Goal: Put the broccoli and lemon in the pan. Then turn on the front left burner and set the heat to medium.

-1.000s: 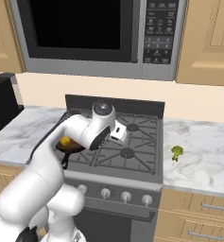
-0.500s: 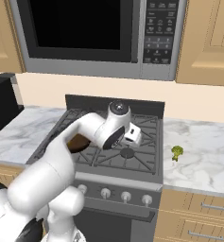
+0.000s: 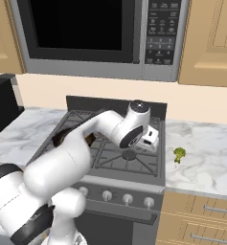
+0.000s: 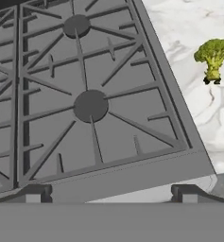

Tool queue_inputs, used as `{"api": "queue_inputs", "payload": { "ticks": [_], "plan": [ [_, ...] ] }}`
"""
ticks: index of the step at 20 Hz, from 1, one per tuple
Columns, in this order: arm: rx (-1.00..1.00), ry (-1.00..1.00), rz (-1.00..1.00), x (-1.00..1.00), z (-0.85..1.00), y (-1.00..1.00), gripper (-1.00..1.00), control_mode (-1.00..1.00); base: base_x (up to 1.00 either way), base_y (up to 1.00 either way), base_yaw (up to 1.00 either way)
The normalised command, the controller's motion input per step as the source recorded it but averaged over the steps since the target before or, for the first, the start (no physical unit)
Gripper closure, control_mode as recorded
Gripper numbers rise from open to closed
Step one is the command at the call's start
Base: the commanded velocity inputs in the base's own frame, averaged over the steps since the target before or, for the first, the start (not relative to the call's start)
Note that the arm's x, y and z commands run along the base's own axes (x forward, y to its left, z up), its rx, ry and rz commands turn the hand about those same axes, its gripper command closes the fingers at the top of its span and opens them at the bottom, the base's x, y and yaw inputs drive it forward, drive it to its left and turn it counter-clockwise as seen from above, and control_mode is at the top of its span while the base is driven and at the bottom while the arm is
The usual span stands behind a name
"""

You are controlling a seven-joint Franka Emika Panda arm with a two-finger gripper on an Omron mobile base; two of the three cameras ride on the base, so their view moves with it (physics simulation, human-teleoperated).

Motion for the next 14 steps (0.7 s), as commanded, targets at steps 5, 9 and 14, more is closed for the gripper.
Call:
{"api": "queue_inputs", "payload": {
  "ticks": [5,9,14],
  "plan": [
    [-0.06,0.12,0.0,0.0,-0.14,-0.33,-1.0,-1.0,0.0,0.0,0.0],
    [-0.08,0.1,0.0,0.0,-0.18,-0.33,-1.0,-1.0,0.0,0.0,0.0],
    [-0.06,0.05,0.0,0.0,-0.15,-0.35,-1.0,-1.0,0.0,0.0,0.0]
  ]
}}
